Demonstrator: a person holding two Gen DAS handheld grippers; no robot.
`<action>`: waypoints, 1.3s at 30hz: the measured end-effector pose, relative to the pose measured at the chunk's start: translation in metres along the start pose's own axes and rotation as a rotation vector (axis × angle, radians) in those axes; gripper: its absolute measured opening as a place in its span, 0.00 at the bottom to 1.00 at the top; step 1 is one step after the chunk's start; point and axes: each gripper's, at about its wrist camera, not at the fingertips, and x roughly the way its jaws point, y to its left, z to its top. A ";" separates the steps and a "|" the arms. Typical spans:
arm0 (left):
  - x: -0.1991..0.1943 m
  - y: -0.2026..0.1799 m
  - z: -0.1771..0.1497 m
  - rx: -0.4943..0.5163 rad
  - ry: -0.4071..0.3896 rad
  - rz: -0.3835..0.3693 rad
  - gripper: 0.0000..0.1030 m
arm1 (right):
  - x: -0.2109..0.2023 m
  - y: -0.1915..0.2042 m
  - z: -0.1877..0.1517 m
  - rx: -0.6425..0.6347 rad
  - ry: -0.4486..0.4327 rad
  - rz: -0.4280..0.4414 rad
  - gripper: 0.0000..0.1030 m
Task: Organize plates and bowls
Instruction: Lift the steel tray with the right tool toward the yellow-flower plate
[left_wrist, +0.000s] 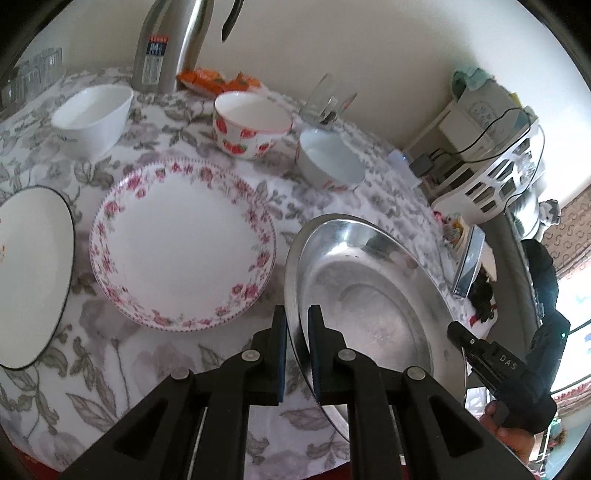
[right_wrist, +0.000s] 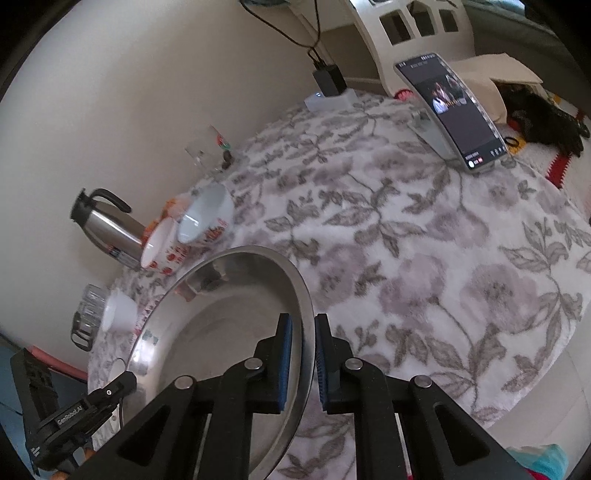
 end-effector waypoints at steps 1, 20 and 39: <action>-0.004 0.000 0.001 0.003 -0.012 -0.001 0.11 | -0.001 0.002 0.000 -0.004 -0.005 0.006 0.13; -0.054 0.075 0.024 -0.166 -0.155 0.025 0.11 | 0.017 0.094 -0.011 -0.138 -0.015 0.125 0.13; -0.052 0.149 0.040 -0.283 -0.219 0.179 0.11 | 0.103 0.169 -0.013 -0.228 0.075 0.147 0.13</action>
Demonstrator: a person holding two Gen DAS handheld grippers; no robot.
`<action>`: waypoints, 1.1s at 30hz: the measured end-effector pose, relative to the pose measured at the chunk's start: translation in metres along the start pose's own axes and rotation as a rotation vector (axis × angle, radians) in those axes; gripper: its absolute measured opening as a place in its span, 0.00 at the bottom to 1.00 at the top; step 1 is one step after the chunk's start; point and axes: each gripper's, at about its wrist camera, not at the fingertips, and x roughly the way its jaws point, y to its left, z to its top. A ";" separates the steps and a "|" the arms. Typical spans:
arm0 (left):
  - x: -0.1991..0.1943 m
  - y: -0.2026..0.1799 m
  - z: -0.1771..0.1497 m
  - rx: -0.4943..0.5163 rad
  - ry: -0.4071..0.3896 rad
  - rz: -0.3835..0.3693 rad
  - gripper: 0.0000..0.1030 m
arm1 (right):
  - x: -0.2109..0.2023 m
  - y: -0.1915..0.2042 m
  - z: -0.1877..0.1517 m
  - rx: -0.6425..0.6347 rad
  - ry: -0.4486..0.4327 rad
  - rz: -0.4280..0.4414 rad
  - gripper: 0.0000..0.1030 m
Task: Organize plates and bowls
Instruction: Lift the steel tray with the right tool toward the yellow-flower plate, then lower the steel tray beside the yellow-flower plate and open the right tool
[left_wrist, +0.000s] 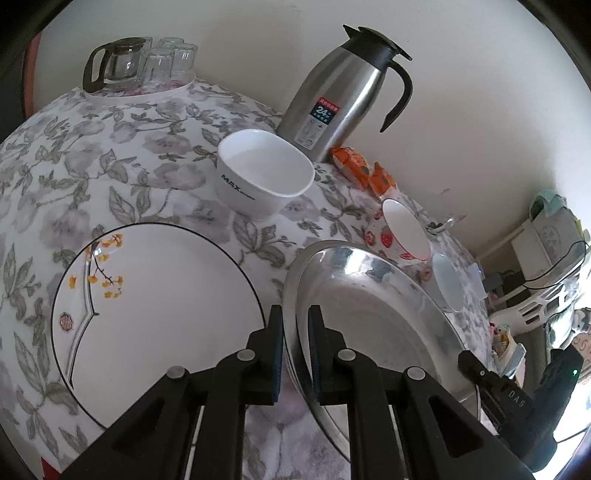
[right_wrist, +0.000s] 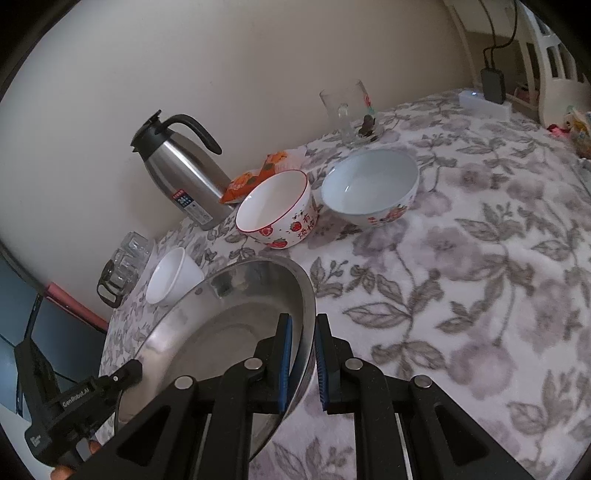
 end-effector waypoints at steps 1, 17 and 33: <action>0.002 0.000 0.001 0.003 -0.001 0.005 0.11 | 0.003 0.000 0.001 -0.001 -0.001 -0.001 0.13; 0.032 0.003 0.007 0.028 0.024 0.056 0.11 | 0.028 -0.002 0.010 -0.004 0.008 0.002 0.13; 0.039 0.011 0.002 -0.001 0.075 0.060 0.11 | 0.041 -0.009 -0.003 -0.023 0.070 -0.032 0.13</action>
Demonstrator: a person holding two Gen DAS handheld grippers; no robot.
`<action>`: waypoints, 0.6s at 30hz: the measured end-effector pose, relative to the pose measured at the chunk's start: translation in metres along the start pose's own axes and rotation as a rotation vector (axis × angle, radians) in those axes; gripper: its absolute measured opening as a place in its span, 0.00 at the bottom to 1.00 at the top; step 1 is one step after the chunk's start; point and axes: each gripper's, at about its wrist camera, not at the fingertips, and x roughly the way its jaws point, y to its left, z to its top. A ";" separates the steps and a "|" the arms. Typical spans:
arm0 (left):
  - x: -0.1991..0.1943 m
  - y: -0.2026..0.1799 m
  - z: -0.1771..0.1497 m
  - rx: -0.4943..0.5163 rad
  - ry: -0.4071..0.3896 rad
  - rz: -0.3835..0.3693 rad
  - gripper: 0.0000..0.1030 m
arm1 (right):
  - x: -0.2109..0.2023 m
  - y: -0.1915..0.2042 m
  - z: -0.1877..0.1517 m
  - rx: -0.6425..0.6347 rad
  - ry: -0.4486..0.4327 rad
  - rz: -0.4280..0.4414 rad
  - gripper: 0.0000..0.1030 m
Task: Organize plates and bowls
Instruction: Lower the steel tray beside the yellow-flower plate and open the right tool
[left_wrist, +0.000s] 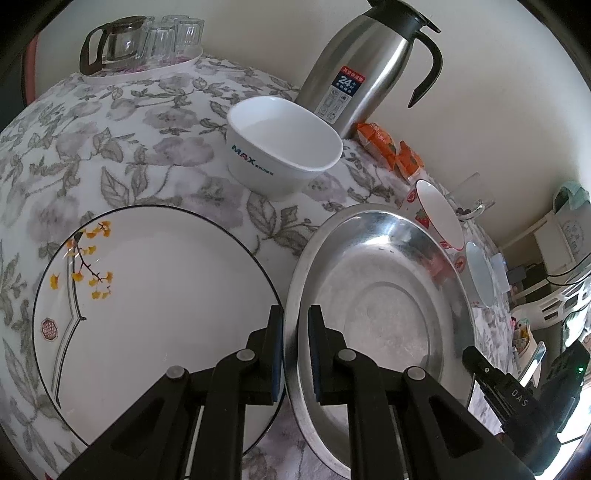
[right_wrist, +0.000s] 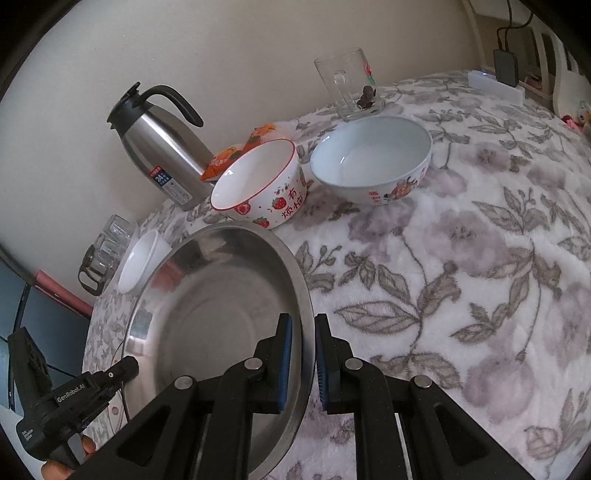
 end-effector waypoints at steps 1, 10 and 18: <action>0.000 0.000 0.000 0.001 0.000 0.001 0.11 | 0.000 0.000 0.000 0.000 0.000 0.000 0.13; 0.006 -0.001 0.000 0.005 0.021 0.002 0.11 | 0.000 0.001 -0.002 -0.010 0.007 -0.007 0.13; 0.009 -0.002 -0.001 0.016 0.037 0.013 0.11 | -0.003 0.001 -0.001 -0.016 0.003 -0.011 0.13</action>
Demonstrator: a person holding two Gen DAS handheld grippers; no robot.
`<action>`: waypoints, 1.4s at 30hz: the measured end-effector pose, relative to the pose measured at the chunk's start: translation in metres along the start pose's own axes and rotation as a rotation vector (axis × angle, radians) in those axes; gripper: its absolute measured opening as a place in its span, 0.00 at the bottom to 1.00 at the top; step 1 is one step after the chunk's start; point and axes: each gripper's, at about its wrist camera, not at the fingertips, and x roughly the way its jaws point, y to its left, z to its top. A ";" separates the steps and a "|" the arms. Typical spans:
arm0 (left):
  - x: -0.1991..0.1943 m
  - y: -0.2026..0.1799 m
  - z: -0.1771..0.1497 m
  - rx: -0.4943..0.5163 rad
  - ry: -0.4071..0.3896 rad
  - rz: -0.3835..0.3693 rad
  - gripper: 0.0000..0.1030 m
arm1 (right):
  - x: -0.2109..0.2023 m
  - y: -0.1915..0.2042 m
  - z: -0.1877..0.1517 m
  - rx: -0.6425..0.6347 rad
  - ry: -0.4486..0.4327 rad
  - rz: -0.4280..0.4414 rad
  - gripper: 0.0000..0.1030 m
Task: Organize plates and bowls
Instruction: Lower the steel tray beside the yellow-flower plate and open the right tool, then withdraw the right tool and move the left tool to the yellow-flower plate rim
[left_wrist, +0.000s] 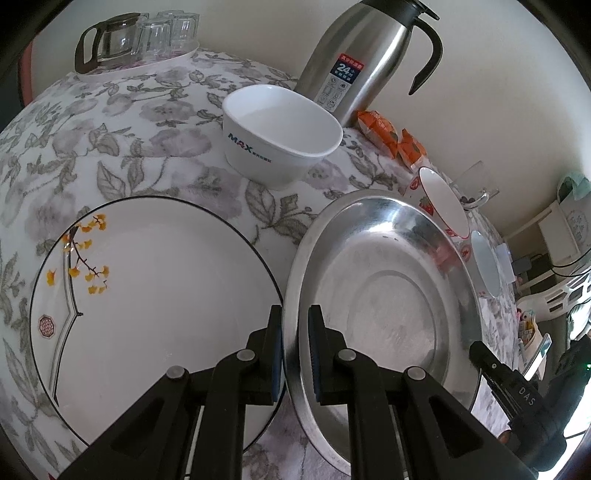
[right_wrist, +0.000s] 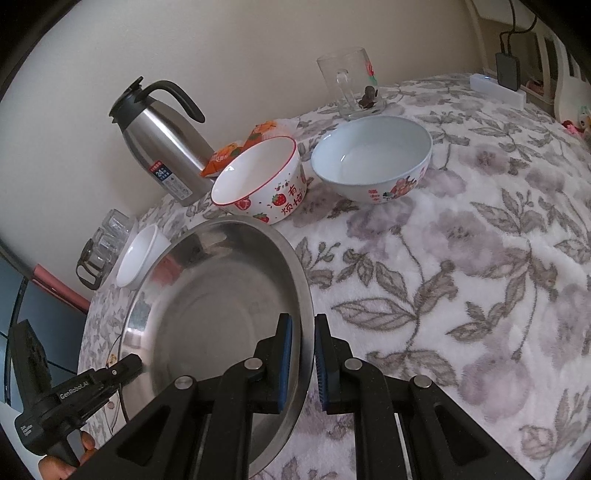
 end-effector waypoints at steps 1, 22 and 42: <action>0.000 0.000 0.000 -0.003 0.001 -0.003 0.11 | 0.000 0.000 0.000 0.000 -0.001 -0.001 0.13; -0.040 0.010 0.009 -0.065 -0.051 0.086 0.47 | -0.040 0.017 0.012 -0.089 -0.070 -0.053 0.26; -0.049 0.005 0.006 0.010 -0.127 0.301 0.88 | -0.032 0.034 -0.003 -0.173 -0.038 -0.138 1.00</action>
